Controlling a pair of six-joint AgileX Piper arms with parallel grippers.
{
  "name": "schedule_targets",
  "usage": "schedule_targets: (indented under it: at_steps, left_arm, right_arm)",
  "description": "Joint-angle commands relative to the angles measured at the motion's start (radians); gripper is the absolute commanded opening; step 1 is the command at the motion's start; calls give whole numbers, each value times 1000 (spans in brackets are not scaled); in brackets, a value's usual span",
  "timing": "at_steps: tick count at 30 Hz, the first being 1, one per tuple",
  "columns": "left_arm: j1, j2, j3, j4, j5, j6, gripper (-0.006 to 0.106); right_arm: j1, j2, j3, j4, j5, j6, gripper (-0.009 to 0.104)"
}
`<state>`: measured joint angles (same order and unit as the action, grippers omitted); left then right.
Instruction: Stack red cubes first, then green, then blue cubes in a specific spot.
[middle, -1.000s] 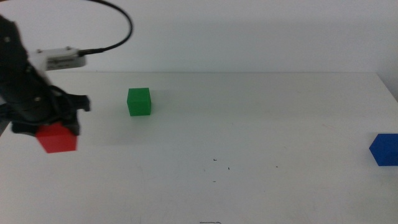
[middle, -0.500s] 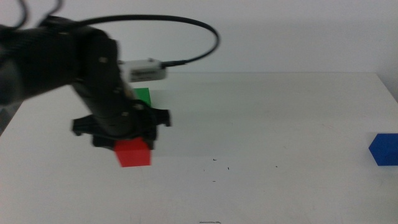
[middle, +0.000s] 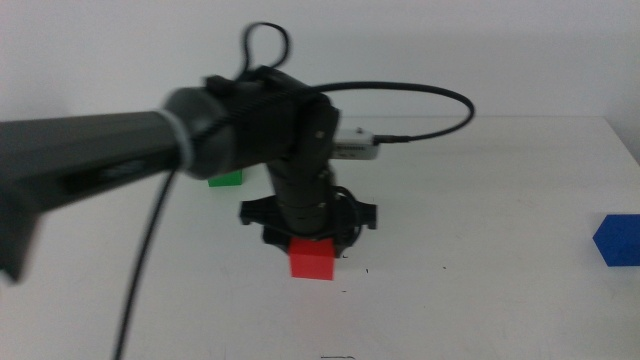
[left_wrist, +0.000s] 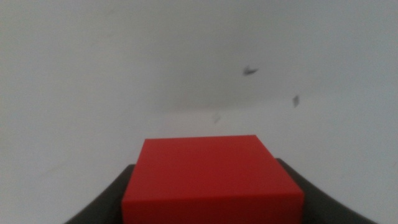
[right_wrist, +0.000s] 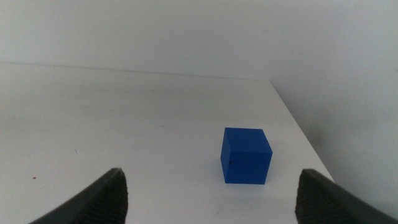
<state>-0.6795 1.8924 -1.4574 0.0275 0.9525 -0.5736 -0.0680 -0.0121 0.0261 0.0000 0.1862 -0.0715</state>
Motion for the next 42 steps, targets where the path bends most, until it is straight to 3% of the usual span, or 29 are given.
schedule_targets:
  at_steps: [1, 26, 42]
  left_arm:
    - [-18, -3, -76, 3, -17, -10, -2]
    - [-30, 146, -169, -83, -125, -58, -2]
    - [-47, 183, -169, -56, -112, -69, -2]
  right_arm:
    - [-7, -15, -9, -13, -74, -4, 92]
    - [-7, -15, -9, -13, -74, -4, 92]
    - [-7, -15, -9, -13, -74, -4, 92]
